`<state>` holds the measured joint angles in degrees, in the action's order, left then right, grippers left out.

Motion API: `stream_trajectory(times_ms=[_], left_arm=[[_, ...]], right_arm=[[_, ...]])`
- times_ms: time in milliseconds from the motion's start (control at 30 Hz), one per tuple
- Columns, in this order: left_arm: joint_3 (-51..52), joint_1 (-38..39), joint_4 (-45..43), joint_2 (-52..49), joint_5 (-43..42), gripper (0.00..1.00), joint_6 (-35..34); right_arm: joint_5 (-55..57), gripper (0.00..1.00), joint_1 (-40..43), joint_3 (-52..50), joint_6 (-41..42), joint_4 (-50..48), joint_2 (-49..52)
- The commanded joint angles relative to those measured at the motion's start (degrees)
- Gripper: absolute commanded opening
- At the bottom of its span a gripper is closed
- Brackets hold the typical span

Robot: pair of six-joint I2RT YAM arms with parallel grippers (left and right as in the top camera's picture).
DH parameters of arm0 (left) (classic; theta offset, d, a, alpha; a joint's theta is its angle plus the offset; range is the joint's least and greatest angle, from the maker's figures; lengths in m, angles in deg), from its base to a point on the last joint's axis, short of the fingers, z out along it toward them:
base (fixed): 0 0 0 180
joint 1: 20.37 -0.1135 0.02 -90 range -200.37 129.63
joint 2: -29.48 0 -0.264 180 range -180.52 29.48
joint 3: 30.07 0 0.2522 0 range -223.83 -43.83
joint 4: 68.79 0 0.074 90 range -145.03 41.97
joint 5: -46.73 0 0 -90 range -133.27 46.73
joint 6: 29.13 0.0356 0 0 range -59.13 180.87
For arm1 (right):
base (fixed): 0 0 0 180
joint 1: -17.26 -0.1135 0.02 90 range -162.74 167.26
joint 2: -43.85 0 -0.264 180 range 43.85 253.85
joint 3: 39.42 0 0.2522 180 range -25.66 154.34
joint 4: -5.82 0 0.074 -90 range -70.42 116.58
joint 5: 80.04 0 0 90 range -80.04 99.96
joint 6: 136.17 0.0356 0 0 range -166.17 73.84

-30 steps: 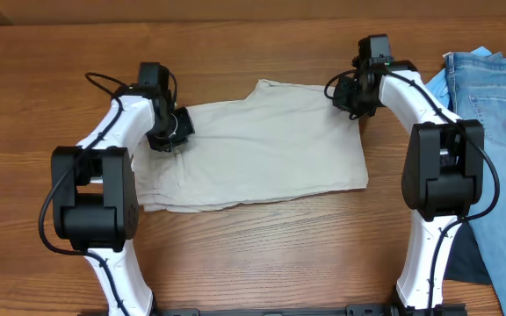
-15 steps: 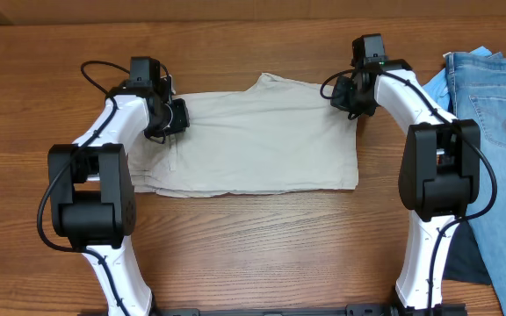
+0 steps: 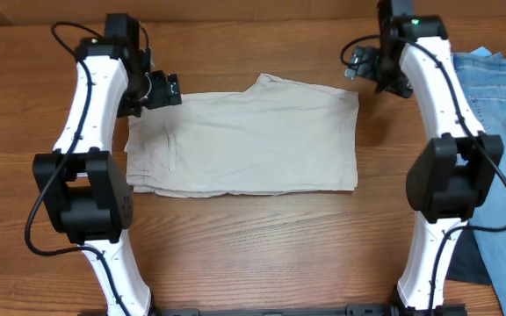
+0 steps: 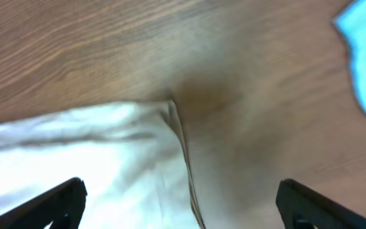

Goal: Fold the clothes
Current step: 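Move the left gripper to the pants' left leg hem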

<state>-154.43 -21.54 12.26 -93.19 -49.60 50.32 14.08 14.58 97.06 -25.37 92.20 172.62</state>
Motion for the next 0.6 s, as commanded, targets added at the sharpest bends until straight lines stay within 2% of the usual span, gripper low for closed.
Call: stream_trajectory(times_ms=[0,67,267,433,567], left_arm=[[-3.85,-1.53,4.83,0.72,5.33,1.0,-2.73],[-3.74,-3.08,7.26,0.7,7.43,1.0,-4.79],[-0.22,-9.9,9.6,0.63,5.44,1.0,-3.98],[4.96,-16.61,6.38,0.63,-10.91,1.0,7.63],[10.19,-19.54,2.6,0.63,-15.02,1.0,10.73]], right_arm=[[0.94,1.0,1.68,2.84,0.66,5.46,-4.59],[0.7,1.0,2.38,2.71,0.66,9.53,-4.57],[0.11,1.0,3.08,0.81,0.59,13.88,-4.52],[0.07,1.0,3.08,0.81,0.39,13.92,-4.52],[-1.31,1.0,3.08,0.76,0.39,13.27,-4.52]])
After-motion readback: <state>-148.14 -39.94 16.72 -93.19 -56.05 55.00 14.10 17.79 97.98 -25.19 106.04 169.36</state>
